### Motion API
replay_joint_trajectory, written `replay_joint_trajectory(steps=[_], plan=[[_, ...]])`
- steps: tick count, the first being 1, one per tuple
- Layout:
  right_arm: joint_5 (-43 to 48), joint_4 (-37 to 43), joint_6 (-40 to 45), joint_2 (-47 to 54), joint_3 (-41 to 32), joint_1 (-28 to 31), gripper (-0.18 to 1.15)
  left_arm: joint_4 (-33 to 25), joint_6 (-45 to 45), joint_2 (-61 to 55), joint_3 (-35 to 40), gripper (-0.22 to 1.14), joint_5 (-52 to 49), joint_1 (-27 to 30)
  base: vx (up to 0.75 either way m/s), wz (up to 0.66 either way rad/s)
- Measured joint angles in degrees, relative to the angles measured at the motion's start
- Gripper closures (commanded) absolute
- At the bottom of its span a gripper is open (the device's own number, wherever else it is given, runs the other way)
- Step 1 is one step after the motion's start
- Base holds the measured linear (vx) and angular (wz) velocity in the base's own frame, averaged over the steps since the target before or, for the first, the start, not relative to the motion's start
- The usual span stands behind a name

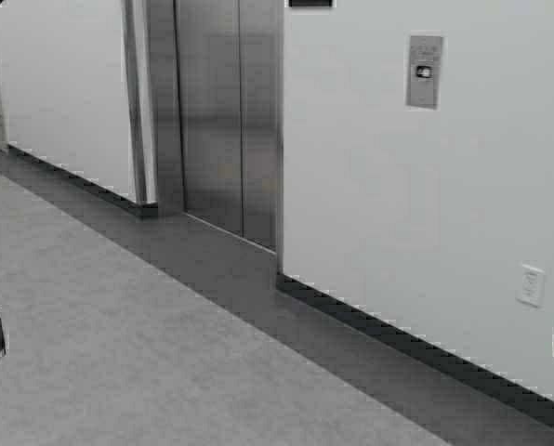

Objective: Navigate to elevator, push the call button, then enter the elevator

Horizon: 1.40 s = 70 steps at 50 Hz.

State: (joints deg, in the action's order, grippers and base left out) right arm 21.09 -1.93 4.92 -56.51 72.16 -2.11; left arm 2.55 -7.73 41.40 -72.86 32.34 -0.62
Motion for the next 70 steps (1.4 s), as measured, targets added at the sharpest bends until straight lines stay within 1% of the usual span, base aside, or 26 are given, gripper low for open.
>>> replay_joint_trajectory(steps=[27,41,53,65,70], plan=[[-0.4,-0.2,-0.5,0.3,-0.1,-0.1,0.92,0.0,-0.4,0.3,0.0,0.89,0.2,0.0,0.55,0.04],[-4.8,-2.5,-0.5,0.2,-1.0,-0.1,0.92,0.0,-0.4,1.0,0.0,0.89,0.2,0.0,0.55,0.08],[-5.7,-3.3,-0.5,0.2,-1.4,-0.1,0.92,0.0,-0.4,1.4,-0.5,0.89,0.3,0.0,0.51,-0.01],[-5.7,-4.4,-0.4,0.8,-2.5,0.5,0.92,0.0,-0.6,6.2,-1.8,0.89,0.3,0.0,0.42,-0.10],[-5.7,-4.7,-0.4,2.5,-3.3,0.7,0.92,-0.1,-0.5,6.1,-1.8,0.89,0.2,0.0,0.37,0.01]])
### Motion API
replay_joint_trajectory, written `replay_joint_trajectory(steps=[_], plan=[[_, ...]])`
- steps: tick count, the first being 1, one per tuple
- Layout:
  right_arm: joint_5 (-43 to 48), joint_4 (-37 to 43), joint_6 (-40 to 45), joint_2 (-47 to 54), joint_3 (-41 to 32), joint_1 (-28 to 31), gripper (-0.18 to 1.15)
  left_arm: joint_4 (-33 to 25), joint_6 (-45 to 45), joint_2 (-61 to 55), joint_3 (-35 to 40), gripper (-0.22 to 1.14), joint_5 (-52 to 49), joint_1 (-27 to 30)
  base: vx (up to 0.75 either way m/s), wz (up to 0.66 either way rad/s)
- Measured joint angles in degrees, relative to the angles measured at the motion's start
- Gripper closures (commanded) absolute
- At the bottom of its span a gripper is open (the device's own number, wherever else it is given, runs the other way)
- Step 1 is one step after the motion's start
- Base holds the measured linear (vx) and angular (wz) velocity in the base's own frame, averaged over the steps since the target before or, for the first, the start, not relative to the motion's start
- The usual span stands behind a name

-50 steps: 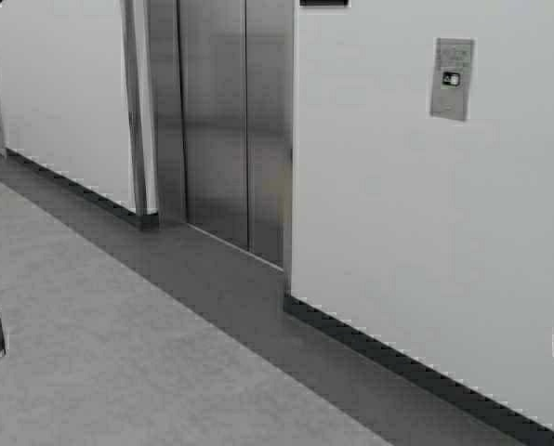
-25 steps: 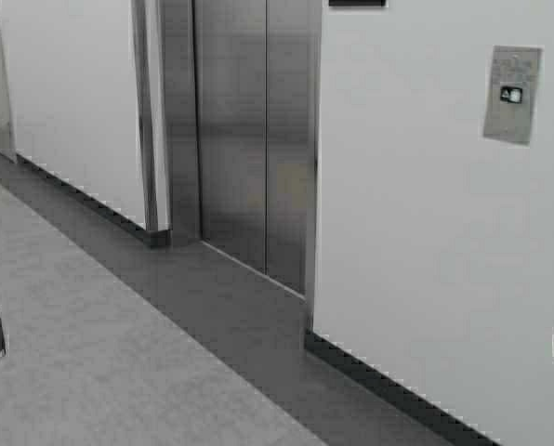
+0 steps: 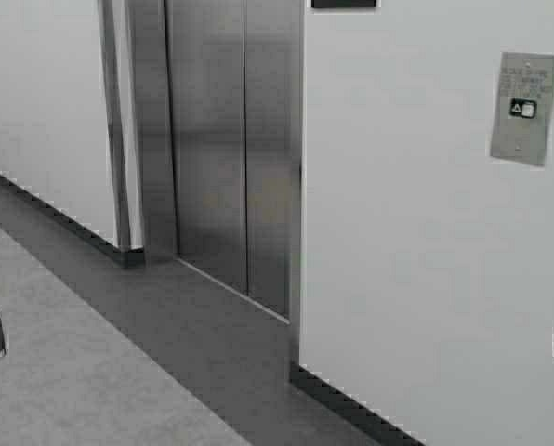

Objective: Navigate to elevator, push the call button, then enter the elevator

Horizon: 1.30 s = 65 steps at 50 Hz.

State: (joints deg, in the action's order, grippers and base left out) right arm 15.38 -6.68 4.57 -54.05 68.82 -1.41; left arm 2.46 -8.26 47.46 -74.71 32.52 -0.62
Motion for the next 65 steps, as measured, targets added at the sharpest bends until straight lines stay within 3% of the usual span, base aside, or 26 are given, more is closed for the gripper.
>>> replay_joint_trajectory(steps=[12,36,52,65], plan=[[-2.8,-2.2,-0.2,1.0,-0.9,-0.1,0.92,-0.1,-0.4,-0.2,0.4,0.89,0.0,0.0,0.35,0.06],[-26.6,-9.1,-0.7,-1.8,-8.1,-0.1,0.92,-0.1,-2.8,2.1,0.4,0.89,-0.4,0.0,0.32,0.09],[-43.2,-23.6,-2.1,2.0,-15.0,3.3,0.91,-0.1,-4.7,4.4,0.4,0.89,-4.5,0.0,0.24,-0.07],[-49.0,-36.2,-1.2,10.4,-15.1,10.0,0.91,-0.1,-4.5,8.2,0.4,0.89,-9.5,0.0,0.16,-0.14]])
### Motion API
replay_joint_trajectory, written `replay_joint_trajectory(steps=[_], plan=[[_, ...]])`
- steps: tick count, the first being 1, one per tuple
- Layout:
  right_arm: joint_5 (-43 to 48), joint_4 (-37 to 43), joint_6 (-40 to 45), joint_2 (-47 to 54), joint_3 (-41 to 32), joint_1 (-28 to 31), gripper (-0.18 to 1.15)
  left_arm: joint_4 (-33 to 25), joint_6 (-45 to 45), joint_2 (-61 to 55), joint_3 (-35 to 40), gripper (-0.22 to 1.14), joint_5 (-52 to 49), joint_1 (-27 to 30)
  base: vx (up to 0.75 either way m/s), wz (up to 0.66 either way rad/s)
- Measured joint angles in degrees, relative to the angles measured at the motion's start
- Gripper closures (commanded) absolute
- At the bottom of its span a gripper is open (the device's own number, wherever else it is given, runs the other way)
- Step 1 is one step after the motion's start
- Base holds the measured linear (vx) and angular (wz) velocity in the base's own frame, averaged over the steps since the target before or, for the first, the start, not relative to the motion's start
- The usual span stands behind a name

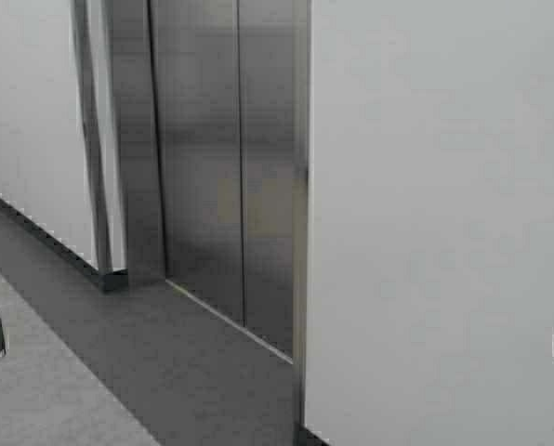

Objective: Navigate to elevator, push the call button, then enter the elevator

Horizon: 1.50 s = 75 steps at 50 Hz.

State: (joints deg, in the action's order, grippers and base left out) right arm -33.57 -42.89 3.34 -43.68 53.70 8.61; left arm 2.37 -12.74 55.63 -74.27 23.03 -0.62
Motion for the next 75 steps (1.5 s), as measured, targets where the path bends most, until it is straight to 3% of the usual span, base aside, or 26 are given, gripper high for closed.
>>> replay_joint_trajectory(steps=[11,21,34,41,51,75], plan=[[-7.7,-12.3,7.3,9.1,-1.6,6.0,0.91,-0.1,-0.5,0.3,1.0,0.89,-1.5,0.1,0.08,-0.08],[-16.1,-30.7,23.3,20.8,-4.0,9.1,0.91,-1.1,-2.1,1.4,1.1,0.89,-1.8,0.0,0.04,-0.05],[-19.4,-51.0,43.3,34.9,-3.0,10.2,0.91,-1.2,-2.7,4.0,1.1,0.89,-2.7,0.0,0.01,0.00],[-19.4,-57.4,50.2,40.6,-3.3,6.1,0.91,-1.3,-2.7,4.5,1.1,0.89,-3.2,0.1,0.00,0.00],[-16.9,-62.8,52.4,45.8,-6.1,-0.1,0.91,-1.3,-3.2,5.2,1.1,0.89,-3.5,0.1,0.00,0.00],[-13.1,-73.7,54.9,63.6,-22.5,-9.7,0.91,-1.3,-2.4,5.4,1.0,0.89,-4.0,0.0,0.00,0.00]])
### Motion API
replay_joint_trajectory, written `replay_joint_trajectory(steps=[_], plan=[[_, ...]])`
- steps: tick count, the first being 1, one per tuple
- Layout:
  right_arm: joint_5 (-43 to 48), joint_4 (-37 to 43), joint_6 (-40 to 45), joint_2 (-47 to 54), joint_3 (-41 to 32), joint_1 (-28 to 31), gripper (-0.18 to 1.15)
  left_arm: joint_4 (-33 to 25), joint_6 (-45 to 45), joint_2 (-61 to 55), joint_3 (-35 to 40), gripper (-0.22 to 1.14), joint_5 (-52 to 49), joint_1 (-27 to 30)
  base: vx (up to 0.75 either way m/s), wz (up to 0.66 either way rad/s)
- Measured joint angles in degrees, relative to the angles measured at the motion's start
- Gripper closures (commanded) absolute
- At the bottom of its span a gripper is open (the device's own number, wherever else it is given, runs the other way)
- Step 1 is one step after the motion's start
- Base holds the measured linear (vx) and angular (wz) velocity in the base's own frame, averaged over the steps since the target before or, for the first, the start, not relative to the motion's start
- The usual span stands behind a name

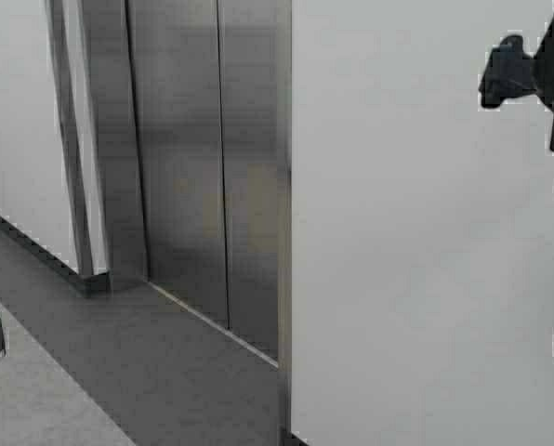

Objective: Navigate to elevator, push the call button, then enter the elevator

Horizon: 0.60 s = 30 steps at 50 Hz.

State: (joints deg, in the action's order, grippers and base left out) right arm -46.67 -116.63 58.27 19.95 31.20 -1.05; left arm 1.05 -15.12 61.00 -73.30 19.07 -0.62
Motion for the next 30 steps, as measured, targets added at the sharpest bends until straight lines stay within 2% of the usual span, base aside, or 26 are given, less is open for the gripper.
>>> replay_joint_trajectory(steps=[7,15,30], plan=[[0.8,-1.7,1.1,4.2,-4.4,-0.9,0.91,0.3,0.4,0.0,-0.7,0.89,0.6,0.1,0.02,-0.01],[2.3,-3.9,2.8,7.8,-8.3,-4.5,0.91,0.6,2.6,0.0,-1.4,0.89,2.3,0.0,0.02,0.01],[3.0,-7.4,3.7,10.5,-10.4,-7.5,0.91,0.7,5.0,0.0,-1.8,0.89,4.0,0.1,0.03,0.03]])
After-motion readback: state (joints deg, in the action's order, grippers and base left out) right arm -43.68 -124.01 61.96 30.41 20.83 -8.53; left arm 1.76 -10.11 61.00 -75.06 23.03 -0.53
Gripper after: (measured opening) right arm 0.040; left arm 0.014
